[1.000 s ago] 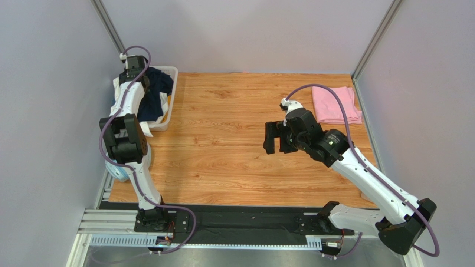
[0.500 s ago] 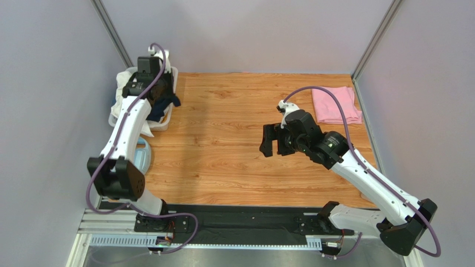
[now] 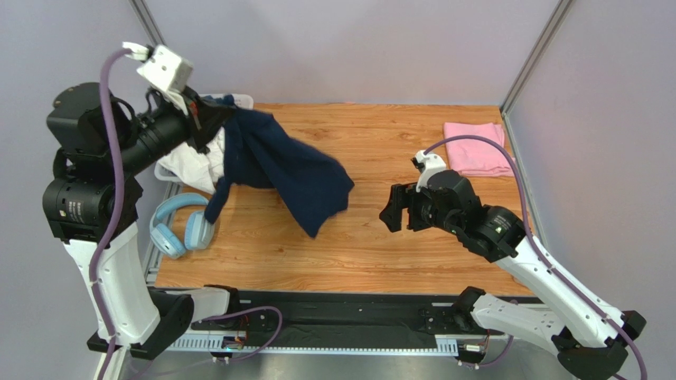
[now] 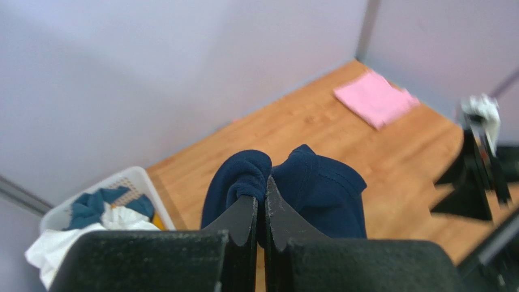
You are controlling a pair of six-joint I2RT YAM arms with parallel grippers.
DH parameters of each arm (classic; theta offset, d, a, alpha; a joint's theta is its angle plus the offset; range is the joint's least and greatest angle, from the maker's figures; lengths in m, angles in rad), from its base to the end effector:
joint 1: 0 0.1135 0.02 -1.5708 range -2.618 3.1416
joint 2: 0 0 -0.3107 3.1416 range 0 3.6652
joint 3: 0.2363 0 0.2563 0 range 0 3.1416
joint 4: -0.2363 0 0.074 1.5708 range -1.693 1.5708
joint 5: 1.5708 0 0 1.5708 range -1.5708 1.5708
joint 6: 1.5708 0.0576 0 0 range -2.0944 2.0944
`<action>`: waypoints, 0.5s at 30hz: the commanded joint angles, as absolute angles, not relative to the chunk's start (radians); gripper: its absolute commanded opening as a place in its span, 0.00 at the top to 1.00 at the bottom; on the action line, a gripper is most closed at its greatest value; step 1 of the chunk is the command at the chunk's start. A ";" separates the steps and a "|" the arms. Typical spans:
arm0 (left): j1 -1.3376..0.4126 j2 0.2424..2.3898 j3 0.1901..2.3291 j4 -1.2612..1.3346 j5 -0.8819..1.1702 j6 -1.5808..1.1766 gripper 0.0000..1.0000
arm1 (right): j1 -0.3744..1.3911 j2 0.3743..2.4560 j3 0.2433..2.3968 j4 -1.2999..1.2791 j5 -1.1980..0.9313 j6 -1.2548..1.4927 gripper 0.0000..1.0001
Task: Fold and stack the t-shirts
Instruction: Move the tshirt to the center of the board
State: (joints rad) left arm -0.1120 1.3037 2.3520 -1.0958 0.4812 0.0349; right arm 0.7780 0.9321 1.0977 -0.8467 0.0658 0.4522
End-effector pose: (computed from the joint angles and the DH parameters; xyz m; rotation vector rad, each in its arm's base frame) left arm 0.1314 -0.0416 0.6531 0.4872 1.5569 -0.4478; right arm 0.1257 0.1186 0.3804 -0.3398 2.2917 0.5750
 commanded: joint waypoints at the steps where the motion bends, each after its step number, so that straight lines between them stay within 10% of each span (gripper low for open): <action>1: -0.246 1.275 2.217 -1.248 0.585 0.187 1.00 | 0.785 0.867 1.130 -0.839 0.141 0.462 0.16; 15: -0.678 1.360 2.235 -1.326 0.347 0.210 1.00 | 0.785 0.681 1.147 -0.845 0.178 0.436 0.22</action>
